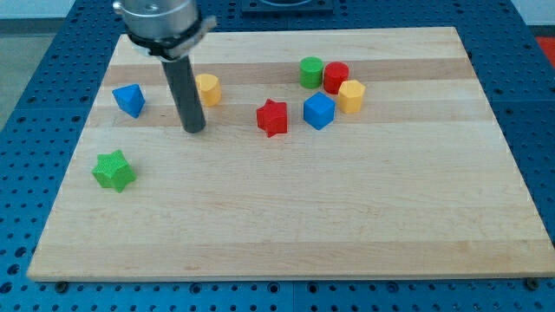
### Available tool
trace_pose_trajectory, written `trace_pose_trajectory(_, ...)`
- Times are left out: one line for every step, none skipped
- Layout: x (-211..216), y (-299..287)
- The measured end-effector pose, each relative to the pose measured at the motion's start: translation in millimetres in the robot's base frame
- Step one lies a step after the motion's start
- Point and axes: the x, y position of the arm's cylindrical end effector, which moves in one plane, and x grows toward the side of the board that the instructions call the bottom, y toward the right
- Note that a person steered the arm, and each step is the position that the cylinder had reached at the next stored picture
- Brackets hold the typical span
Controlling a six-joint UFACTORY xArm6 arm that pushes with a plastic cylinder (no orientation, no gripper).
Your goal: Move the yellow heart above the red star
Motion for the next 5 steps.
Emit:
trace_pose_trajectory(-12,-35)
trace_pose_trajectory(-18,-70)
trace_pose_trajectory(-37,-44)
trace_pose_trajectory(-53,8)
trace_pose_trajectory(-59,29)
